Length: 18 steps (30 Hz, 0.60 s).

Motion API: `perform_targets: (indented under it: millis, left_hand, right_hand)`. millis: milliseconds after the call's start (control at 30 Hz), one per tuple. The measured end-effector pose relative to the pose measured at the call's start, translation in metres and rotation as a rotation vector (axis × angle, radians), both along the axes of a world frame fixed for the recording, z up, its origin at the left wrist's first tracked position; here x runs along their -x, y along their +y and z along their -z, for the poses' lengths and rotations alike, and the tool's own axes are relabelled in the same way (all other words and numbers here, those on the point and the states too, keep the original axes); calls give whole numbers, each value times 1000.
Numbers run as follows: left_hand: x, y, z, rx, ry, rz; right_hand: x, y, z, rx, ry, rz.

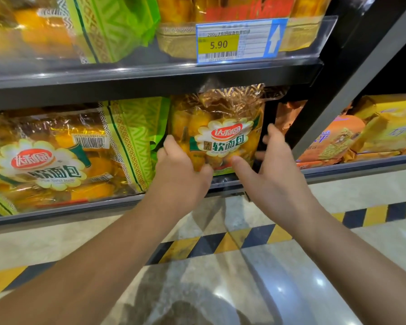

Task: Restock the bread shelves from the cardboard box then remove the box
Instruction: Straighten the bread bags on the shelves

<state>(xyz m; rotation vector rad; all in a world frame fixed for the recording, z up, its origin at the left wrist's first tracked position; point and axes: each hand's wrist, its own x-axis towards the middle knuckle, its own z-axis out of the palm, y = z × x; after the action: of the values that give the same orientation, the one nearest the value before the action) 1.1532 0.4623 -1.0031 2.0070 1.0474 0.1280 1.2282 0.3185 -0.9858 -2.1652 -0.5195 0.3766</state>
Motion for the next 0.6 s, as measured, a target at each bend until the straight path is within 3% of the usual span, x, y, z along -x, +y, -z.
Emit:
perform_targets:
  millis: [100, 167, 333, 500, 600]
  left_hand:
    - [-3, -6, -30, -134, -74, -19]
    - [-6, -7, -42, -242, -142, 37]
    - [-6, 0, -55, -236, -314, 120]
    - [-25, 11, -56, -231, -276, 123]
    - [-35, 16, -55, -135, -294, 14]
  right_hand:
    - [11, -1, -16, -91, -299, -32]
    - [5, 3, -20, -92, -389, -7]
    - [-14, 19, -20, -165, -372, 33]
    - [-32, 33, -24, -159, -240, 42]
    - [-41, 44, -31, -118, -151, 128]
